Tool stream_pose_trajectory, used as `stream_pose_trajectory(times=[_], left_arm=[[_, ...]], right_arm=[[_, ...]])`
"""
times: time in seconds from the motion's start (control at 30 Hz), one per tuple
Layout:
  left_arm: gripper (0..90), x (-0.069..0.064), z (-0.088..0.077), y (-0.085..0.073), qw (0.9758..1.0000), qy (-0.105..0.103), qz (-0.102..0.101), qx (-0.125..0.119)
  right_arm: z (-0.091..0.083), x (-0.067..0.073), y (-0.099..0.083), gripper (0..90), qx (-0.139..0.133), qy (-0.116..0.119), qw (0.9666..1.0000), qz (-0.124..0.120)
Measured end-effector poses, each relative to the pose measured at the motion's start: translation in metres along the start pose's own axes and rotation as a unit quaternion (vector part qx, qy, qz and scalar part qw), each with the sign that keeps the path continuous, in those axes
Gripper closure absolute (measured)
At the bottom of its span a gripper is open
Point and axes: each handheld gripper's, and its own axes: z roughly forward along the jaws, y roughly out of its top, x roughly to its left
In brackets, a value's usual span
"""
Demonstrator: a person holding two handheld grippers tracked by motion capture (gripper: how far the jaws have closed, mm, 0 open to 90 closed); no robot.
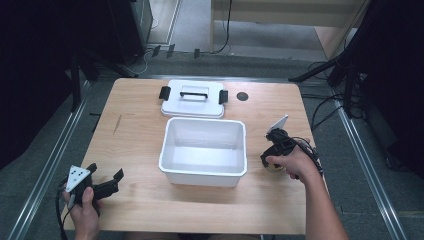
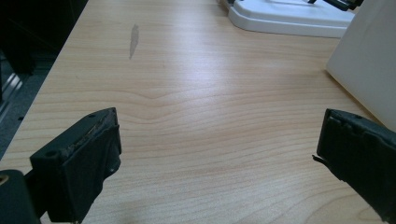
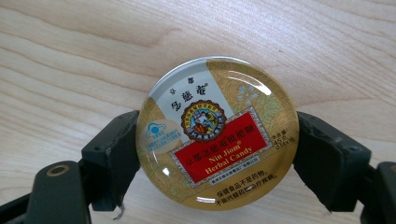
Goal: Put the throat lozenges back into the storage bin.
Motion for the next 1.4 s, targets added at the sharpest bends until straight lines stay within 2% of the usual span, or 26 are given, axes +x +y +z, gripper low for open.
stream_pose_trajectory(times=[0.23, 0.33, 0.47, 0.53, 0.63, 0.7, 0.77, 1.0, 1.4], left_arm=[[0.2, 0.0, 0.0, 0.0, 1.0, 0.0, 0.001, 0.0], [0.2, 0.0, 0.0, 0.0, 1.0, 0.0, 0.001, 0.0], [0.2, 0.0, 0.0, 0.0, 1.0, 0.0, 0.002, 0.0], [0.2, 0.0, 0.0, 0.0, 1.0, 0.001, 0.002, 0.0], [0.2, 0.0, 0.0, 0.0, 1.0, 0.001, 0.001, 0.0], [0.2, 0.0, 0.0, 0.0, 1.0, 0.001, 0.0, 0.0], [0.2, 0.0, 0.0, 0.0, 1.0, 0.001, 0.001, -0.001], [0.2, 0.0, 0.0, 0.0, 1.0, 0.001, 0.001, -0.001], [0.2, 0.0, 0.0, 0.0, 1.0, 0.0, 0.001, 0.0]], right_arm=[[-0.013, 0.002, -0.001, 20.8, -0.003, 0.004, 0.9999, -0.01], [-0.022, 0.003, -0.001, 20.8, -0.006, 0.008, 0.9999, -0.014], [-0.037, 0.007, -0.001, 20.8, -0.008, 0.012, 0.9994, -0.032], [-0.04, 0.007, -0.001, 20.8, -0.008, 0.011, 0.9993, -0.034], [-0.054, 0.01, -0.001, 20.8, -0.01, 0.018, 0.999, -0.041], [-0.056, 0.01, -0.001, 20.8, -0.01, 0.017, 0.9989, -0.043], [-0.065, 0.012, -0.001, 20.8, -0.014, 0.012, 0.9981, -0.059], [-0.084, 0.018, -0.002, 20.9, -0.021, 0.012, 0.9968, -0.076], [-0.12, 0.038, 0.003, 20.8, -0.027, 0.003, 0.9936, -0.11]])
